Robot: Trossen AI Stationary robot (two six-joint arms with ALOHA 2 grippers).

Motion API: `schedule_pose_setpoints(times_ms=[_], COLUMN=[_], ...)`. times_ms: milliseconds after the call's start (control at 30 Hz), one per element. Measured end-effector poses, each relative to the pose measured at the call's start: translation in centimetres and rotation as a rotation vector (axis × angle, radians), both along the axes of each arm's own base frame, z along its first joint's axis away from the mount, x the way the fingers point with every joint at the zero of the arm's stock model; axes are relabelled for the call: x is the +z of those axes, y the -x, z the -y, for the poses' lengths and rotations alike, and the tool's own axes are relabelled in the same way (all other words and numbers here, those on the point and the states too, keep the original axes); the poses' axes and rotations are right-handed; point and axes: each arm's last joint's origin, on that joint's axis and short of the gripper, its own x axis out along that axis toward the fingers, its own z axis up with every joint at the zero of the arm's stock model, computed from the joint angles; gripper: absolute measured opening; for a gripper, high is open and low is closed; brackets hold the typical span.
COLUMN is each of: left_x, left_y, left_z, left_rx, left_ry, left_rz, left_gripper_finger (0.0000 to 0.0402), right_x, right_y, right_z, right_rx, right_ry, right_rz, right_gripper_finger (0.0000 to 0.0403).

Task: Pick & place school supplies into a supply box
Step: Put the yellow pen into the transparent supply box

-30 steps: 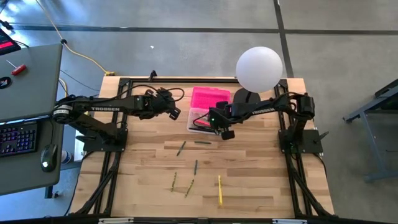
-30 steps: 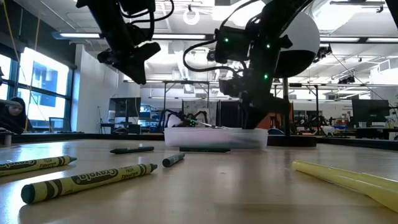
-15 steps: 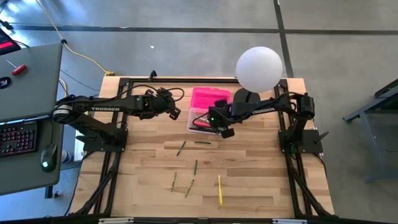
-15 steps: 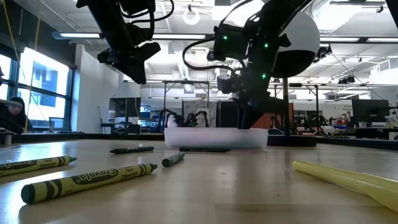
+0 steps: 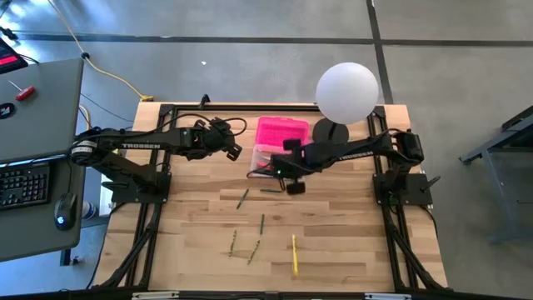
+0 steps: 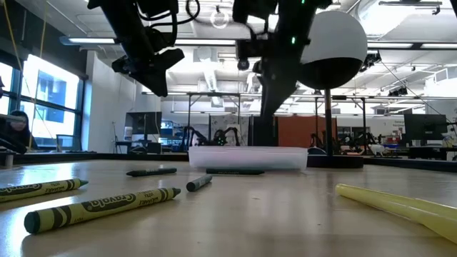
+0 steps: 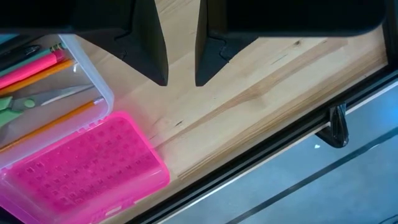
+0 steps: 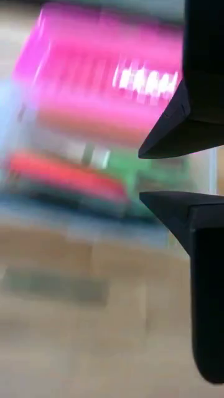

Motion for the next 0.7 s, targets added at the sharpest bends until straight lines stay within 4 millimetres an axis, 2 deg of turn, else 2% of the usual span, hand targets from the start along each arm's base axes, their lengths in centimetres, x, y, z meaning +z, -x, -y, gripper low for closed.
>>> schedule_pose_setpoints(times_ms=[167, 233, 433, 567, 700], left_x=[0.0, 0.0, 0.0, 0.0, 0.0], left_y=[0.0, 0.0, 0.1, 0.1, 0.0], left_z=[0.0, 0.0, 0.0, 0.0, 0.0], left_rx=[-0.001, -0.001, -0.002, -0.002, -0.004], left_ry=[0.0, 0.0, 0.001, 0.001, 0.004], left_rz=[-0.003, -0.006, -0.009, -0.008, -0.007], left_gripper_finger=[0.0113, 0.0113, 0.0113, 0.0113, 0.0113], right_x=[0.1, 0.1, 0.0, -0.8, -2.3], right_y=[0.1, 0.4, 1.4, 1.4, 2.2], right_z=[-4.2, -6.1, -11.3, -14.4, -16.9], right_rx=[0.049, 0.082, 0.243, 0.342, 0.527], right_ry=[-0.292, -0.358, -0.384, -0.447, -0.491], right_rz=[0.007, -0.003, -0.011, 0.102, 0.177], right_gripper_finger=[0.0074, 0.0074, 0.0074, 0.0074, 0.0074])
